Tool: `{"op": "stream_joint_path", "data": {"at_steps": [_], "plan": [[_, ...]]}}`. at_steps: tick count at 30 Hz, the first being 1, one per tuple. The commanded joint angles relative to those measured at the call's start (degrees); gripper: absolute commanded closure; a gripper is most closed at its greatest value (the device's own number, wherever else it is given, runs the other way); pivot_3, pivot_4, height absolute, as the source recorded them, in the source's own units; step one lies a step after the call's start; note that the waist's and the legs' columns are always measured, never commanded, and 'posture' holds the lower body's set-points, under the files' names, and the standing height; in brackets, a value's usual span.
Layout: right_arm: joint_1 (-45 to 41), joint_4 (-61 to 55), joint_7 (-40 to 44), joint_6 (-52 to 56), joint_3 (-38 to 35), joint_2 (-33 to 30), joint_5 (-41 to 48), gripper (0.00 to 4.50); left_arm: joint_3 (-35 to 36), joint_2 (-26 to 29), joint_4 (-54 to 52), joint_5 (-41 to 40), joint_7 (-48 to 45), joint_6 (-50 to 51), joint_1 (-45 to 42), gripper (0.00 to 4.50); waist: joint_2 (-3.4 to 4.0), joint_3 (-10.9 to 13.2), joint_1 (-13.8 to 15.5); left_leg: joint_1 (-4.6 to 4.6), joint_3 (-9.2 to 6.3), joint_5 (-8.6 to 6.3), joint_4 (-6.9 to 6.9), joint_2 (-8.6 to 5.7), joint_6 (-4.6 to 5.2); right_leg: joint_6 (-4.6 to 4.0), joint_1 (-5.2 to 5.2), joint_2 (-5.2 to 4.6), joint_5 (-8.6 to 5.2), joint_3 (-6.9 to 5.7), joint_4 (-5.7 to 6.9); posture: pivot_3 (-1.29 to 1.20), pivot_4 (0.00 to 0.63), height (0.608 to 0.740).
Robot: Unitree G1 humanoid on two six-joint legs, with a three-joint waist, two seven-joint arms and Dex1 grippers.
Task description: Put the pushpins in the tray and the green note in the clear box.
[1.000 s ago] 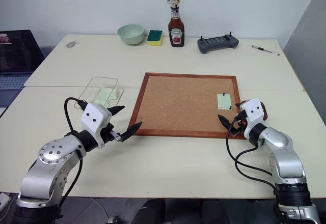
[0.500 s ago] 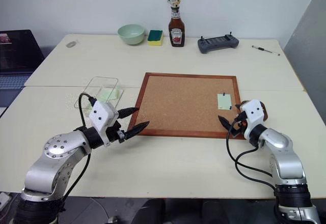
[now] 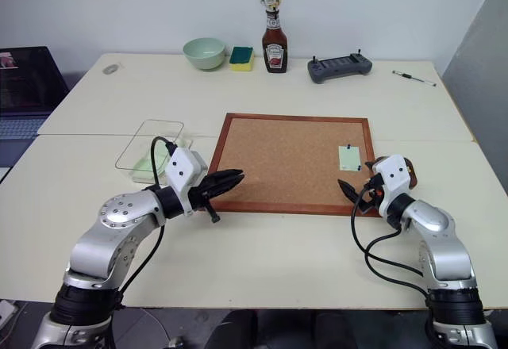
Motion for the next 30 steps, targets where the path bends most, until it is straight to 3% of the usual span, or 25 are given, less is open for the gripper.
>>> {"op": "stream_joint_path", "data": {"at_steps": [1,19,30], "plan": [[-0.80,-2.18,0.11,-0.61,-0.76,-0.17,0.76,0.00,-1.68,-1.74,2.11,0.66,-0.84,-2.39,-3.22,4.43,0.00,0.00,0.01,-0.01,0.00,0.00,0.00,-0.01,0.00,0.00,0.00,0.00,0.00,0.00,0.00,0.00,0.150,0.740],[-2.44,-3.51,-1.35,3.67,-1.42,0.31,3.19,0.00,-8.39,-12.79,31.39,8.79,-1.63,-12.85,-15.51,4.43,0.00,0.00,-0.07,-0.06,-0.03,0.01,0.11,-0.09,0.00,0.05,-0.03,-0.04,0.03,-0.02,0.03,0.00,0.150,0.740],[-17.46,13.36,-3.16,4.51,2.31,1.74,-1.48,0.00,-9.01,-15.01,36.03,10.60,-3.04,-15.75,-14.79,4.43,-0.01,-0.02,-0.40,-0.09,-0.04,0.02,0.15,-0.12,-0.01,0.09,-0.08,-0.07,0.05,-0.01,0.07,0.00,0.150,0.740]]}}
